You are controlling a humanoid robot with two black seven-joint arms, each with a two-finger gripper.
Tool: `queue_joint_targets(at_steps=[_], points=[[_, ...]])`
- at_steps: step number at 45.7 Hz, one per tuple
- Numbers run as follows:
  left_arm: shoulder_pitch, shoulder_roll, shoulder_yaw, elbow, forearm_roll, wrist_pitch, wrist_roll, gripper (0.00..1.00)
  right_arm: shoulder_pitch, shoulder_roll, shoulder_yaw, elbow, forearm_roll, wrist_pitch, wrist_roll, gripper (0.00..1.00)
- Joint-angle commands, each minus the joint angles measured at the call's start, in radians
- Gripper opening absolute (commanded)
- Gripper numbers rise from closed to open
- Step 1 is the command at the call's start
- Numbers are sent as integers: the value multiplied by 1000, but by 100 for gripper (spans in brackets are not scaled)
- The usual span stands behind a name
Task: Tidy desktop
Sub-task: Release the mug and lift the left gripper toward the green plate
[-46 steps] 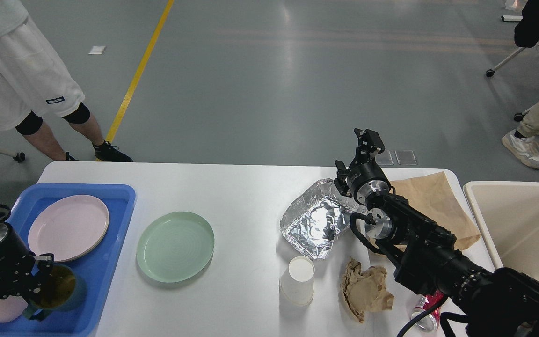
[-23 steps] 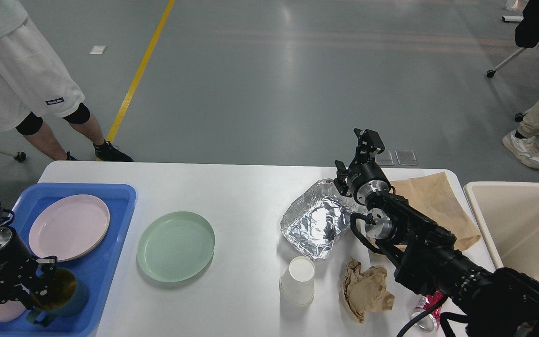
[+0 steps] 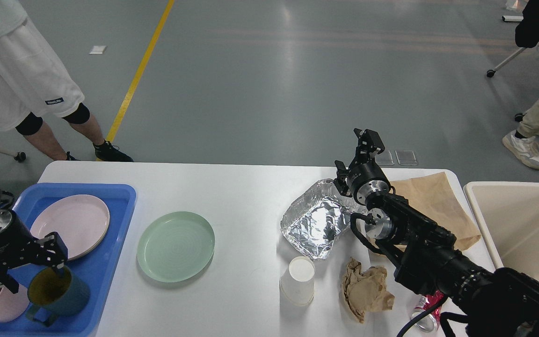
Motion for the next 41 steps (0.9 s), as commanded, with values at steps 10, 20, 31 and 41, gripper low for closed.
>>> queue_joint_targets(at_steps=[10,20,31,41], points=[[-177,-92,103,0,-15,0,-6,89,0,0,0,0,-1,0,0,100],[-284,-175,122,-13,-15,0,-6,90,0,0,0,0,-1,0,0,100],[-249,-296,102,-9,-18,16,-6,94,0,0,0,0,-1,0,0,100],[-127,-383,80,-2,-21,220,7,94,0,0,0,0,-1,0,0,100]])
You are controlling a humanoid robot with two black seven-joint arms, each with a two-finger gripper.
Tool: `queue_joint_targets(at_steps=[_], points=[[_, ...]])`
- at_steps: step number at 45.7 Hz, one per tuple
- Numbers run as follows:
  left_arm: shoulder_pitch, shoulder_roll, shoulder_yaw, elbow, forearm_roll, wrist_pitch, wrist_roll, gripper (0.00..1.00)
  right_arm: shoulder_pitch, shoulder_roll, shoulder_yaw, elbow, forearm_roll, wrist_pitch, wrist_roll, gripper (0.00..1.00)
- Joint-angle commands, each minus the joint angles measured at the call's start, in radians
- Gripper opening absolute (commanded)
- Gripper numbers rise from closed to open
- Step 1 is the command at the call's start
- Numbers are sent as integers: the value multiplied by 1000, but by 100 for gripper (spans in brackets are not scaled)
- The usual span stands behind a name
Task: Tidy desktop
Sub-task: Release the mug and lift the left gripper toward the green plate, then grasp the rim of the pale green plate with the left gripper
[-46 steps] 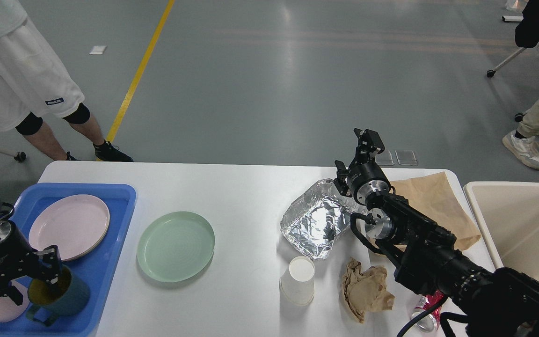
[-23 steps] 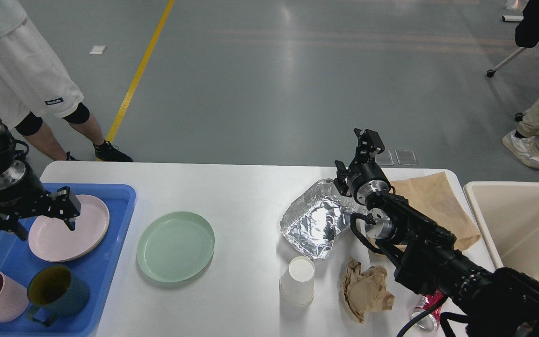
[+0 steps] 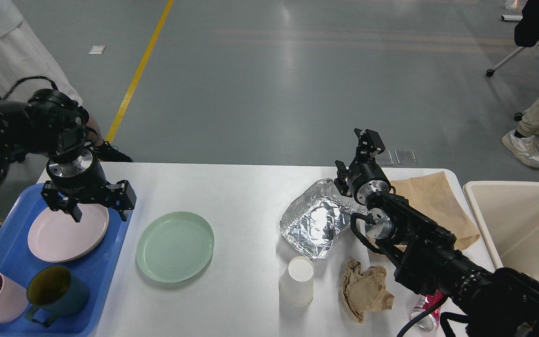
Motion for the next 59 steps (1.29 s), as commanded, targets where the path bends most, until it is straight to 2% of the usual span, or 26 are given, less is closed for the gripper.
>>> queue_joint_targets(at_steps=[1,4,7,20,31,35,38,45,59], points=[[75,-37,-25,1,0,149,11,94,0,0,0,0,1,0,0,100],[113,-44,-46,1,2,223,17,94,0,0,0,0,1,0,0,100],[132,-46,-62,3,2,260,18,94,0,0,0,0,-1,0,0,100],[201,-92,-76,21,11,274,26,95,0,0,0,0,1,0,0,100],[253,-89,-131,80,2,275,103,94,0,0,0,0,1,0,0,100],[293,-84,-158,118,2,275,149,94,0,0,0,0,-1,0,0,100],[316,-84,-171,141,2,277,162,94,0,0,0,0,1,0,0,100],[362,-81,-198,175,2,301,166,94,0,0,0,0,1,0,0,100],[376,-73,-240,176,2,338,164,94,0,0,0,0,1,0,0,100]])
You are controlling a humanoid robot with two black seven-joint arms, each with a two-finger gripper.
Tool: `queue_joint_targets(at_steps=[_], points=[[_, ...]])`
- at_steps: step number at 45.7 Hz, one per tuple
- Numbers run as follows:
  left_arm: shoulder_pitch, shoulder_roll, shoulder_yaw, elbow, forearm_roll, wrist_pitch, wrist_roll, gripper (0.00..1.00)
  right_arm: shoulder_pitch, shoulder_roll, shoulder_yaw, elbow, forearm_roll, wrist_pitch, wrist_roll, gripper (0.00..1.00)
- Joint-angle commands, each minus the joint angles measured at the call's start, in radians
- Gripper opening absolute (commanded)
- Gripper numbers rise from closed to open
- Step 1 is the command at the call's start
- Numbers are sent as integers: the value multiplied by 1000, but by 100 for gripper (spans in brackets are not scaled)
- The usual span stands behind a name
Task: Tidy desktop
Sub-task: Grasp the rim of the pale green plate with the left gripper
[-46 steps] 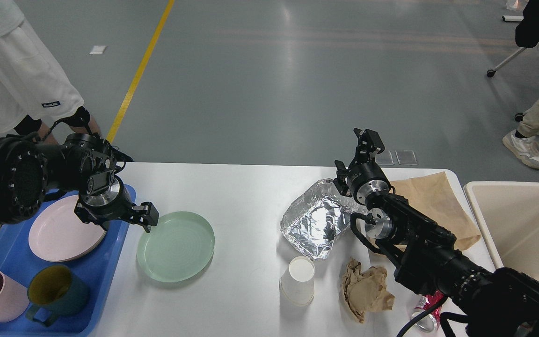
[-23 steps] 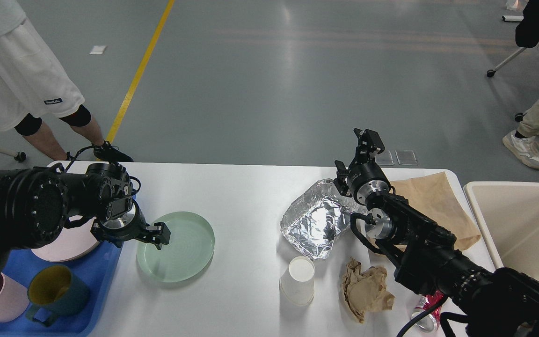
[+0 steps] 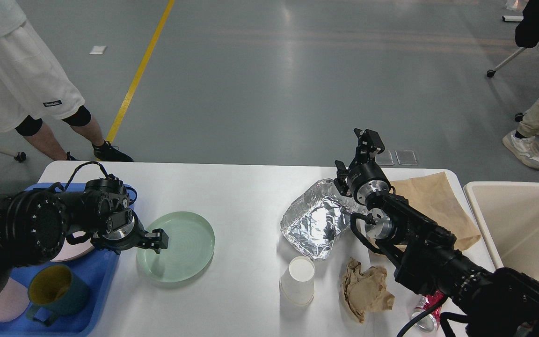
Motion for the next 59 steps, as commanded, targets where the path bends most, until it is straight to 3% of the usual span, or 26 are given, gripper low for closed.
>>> queue_joint_targets(at_steps=[1,17,22,26,36,48,53,59], points=[[7,3,-28,0,0,8,-1,94,0,0,0,0,1,0,0,100],[16,3,-60,11,0,6,-1,91,0,0,0,0,1,0,0,100],[22,3,-62,12,0,2,-1,83,0,0,0,0,-1,0,0,100],[28,2,-63,12,0,-17,-2,71,0,0,0,0,1,0,0,100],[42,3,-79,12,0,-20,-2,70,0,0,0,0,1,0,0,100],[50,3,-99,11,-8,-21,4,52,0,0,0,0,-1,0,0,100],[56,5,-111,11,-9,-34,5,38,0,0,0,0,-1,0,0,100],[50,17,-109,11,-8,-127,5,2,0,0,0,0,1,0,0,100]])
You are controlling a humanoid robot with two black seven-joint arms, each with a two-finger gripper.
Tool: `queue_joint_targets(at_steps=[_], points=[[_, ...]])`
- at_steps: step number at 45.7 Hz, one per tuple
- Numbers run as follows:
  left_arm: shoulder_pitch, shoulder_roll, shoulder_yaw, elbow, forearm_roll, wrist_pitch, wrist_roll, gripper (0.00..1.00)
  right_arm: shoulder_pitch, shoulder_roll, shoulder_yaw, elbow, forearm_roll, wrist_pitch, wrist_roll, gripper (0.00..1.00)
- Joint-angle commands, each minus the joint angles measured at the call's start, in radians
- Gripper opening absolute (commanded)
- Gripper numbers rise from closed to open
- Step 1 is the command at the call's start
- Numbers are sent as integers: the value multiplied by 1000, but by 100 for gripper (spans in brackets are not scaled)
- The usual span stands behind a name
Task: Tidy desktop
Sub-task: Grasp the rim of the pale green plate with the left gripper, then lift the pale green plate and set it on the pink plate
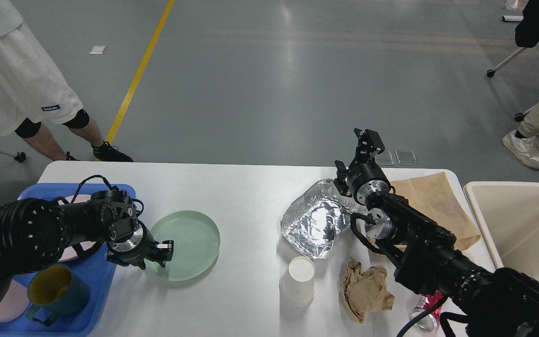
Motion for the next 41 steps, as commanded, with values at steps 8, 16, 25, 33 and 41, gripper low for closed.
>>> queue_joint_targets(at_steps=[8,16,25,33,41], points=[[-9,40,-3,2,-1,-115,-1,0,0,0,0,0,-1,0,0,100],[-22,40,-4,2,-7,-119,-1,0,0,0,0,0,1,0,0,100],[-57,51,-15,2,-9,-142,-1,0,0,0,0,0,-1,0,0,100],[-138,75,-19,2,-7,-171,0,0,0,0,0,0,1,0,0,100],[-213,130,-18,3,-7,-171,26,0,0,0,0,0,-1,0,0,100]])
